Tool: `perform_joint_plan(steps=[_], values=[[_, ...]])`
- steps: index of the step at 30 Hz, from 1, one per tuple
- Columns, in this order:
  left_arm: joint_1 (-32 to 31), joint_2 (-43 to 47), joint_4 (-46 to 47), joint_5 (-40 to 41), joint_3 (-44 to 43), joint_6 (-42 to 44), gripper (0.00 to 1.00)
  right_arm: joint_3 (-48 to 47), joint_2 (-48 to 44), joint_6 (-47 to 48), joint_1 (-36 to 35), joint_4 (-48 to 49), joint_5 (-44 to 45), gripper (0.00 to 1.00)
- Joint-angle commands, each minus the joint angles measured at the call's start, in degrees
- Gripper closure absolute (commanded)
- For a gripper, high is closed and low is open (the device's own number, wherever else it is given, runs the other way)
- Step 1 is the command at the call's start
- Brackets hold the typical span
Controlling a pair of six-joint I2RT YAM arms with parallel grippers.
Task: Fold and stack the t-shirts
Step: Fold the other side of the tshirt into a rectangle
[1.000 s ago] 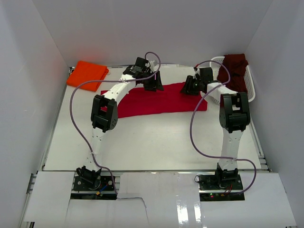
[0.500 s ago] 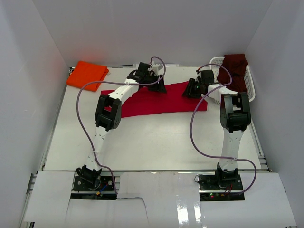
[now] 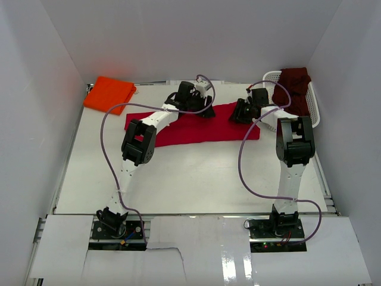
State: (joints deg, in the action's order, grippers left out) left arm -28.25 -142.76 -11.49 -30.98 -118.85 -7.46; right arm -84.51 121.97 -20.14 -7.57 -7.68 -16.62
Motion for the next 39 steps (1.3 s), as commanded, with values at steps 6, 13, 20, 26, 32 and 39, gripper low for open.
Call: perform_joint_plan(steps=[6,13,20,26,32,39], values=[[-0.67,2.05,7.62,-0.40,0.20,2.10,0.36,2.07,-0.77,0.72,0.19,-3.83,0.71,0.50],[-0.67,-0.77,8.76,3.99,-1.83,4.12,0.37,3.38,-1.65,1.24,0.19,-3.39,0.10,0.50],[-0.67,-2.96,10.34,4.44,-3.76,4.04,0.37,3.74,-2.27,1.60,0.19,-3.39,0.10,0.50],[-0.67,-4.19,10.52,3.04,-4.73,3.60,0.39,3.74,-2.35,1.68,0.19,-3.39,0.10,0.50],[-0.67,-4.02,10.43,2.51,-4.20,3.68,0.46,3.83,-2.00,1.68,0.19,-3.39,0.10,0.50],[-0.67,-4.11,10.52,3.47,-4.11,3.60,0.90,4.09,-1.65,1.60,0.19,-3.21,0.19,0.50]])
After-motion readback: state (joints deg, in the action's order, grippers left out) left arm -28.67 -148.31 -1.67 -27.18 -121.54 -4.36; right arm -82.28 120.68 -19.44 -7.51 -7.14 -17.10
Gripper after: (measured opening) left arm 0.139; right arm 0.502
